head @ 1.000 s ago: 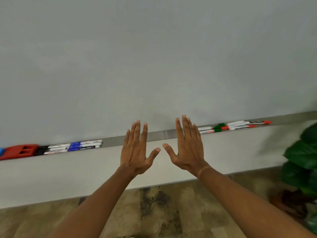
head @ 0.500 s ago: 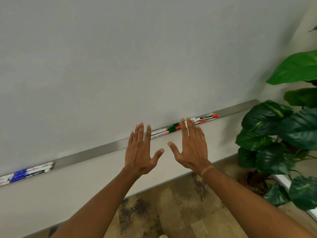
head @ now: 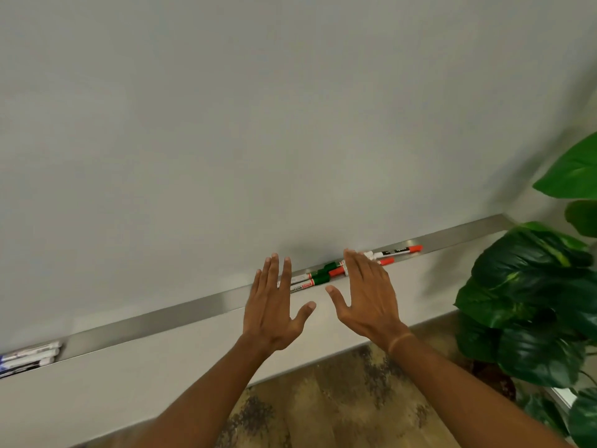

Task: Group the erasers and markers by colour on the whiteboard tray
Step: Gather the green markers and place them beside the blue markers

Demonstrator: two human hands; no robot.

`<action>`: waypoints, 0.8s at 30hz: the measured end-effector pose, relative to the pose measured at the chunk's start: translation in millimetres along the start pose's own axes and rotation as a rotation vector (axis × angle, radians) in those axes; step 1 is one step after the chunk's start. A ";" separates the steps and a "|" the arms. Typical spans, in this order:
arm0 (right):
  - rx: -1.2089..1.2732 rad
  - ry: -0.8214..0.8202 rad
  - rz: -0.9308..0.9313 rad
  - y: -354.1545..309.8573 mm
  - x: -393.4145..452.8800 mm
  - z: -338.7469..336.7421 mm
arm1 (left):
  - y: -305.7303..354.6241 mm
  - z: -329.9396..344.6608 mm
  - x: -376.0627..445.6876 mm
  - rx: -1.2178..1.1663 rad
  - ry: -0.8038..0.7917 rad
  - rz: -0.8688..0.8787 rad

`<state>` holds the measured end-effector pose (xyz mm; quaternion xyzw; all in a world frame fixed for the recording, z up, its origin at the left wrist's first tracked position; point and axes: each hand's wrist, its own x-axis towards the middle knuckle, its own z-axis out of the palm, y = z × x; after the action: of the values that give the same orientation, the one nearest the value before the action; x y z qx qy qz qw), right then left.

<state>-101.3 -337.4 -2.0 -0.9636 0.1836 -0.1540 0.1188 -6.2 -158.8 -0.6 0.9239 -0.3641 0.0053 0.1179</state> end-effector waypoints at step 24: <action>-0.149 -0.451 -0.429 11.8 126.8 56.7 | 4.5 39.4 29.6 -0.046 0.068 -0.316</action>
<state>26.5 -387.7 -25.7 -0.9962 -0.0438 0.0557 0.0505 9.5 -190.6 -35.1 0.9659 -0.2103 0.0095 0.1508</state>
